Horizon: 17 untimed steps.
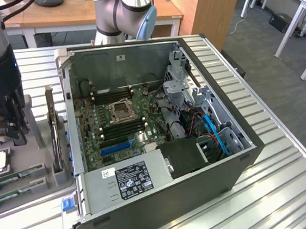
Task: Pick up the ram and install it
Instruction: 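Pick up the ram and move it above insertion slot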
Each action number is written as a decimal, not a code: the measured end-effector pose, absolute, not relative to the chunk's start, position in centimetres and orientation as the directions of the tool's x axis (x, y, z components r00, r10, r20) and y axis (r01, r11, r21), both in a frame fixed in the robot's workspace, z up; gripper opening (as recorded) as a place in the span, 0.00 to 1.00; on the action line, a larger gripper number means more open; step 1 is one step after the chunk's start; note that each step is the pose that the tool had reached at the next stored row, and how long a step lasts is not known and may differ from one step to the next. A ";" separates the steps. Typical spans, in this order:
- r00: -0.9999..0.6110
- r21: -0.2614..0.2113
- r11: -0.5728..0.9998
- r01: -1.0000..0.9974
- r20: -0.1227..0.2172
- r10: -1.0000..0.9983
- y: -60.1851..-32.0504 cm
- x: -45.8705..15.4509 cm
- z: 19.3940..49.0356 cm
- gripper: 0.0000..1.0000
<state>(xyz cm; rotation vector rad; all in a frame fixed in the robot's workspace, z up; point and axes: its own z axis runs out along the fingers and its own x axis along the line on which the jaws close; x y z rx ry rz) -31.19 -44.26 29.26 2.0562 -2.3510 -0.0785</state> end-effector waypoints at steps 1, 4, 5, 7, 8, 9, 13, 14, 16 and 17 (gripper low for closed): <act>-0.134 0.049 0.133 -0.990 -0.020 -0.991 -44.3 -31.2 29.1 0.30; -0.134 0.049 0.133 -0.990 -0.020 -0.991 -44.3 -31.2 28.4 0.30; -0.134 0.049 0.133 -0.990 -0.020 -0.991 -44.3 -31.2 28.4 0.30; -0.134 0.049 0.133 -0.990 -0.020 -0.991 -44.3 -31.2 28.3 0.30; -0.134 0.049 0.133 -0.990 -0.020 -0.991 -44.3 -31.2 28.3 0.30; -0.134 0.049 0.133 -0.990 -0.020 -0.991 -44.3 -31.2 28.2 0.30; -0.134 0.049 0.132 -0.990 -0.020 -0.991 -44.3 -31.2 27.7 0.30; -0.134 0.049 0.133 -0.990 -0.020 -0.991 -44.3 -31.2 27.6 0.30; -0.134 0.049 0.133 -0.990 -0.020 -0.991 -44.3 -31.2 27.4 0.30; -0.134 0.049 0.133 -0.990 -0.020 -0.991 -44.3 -31.2 27.3 0.30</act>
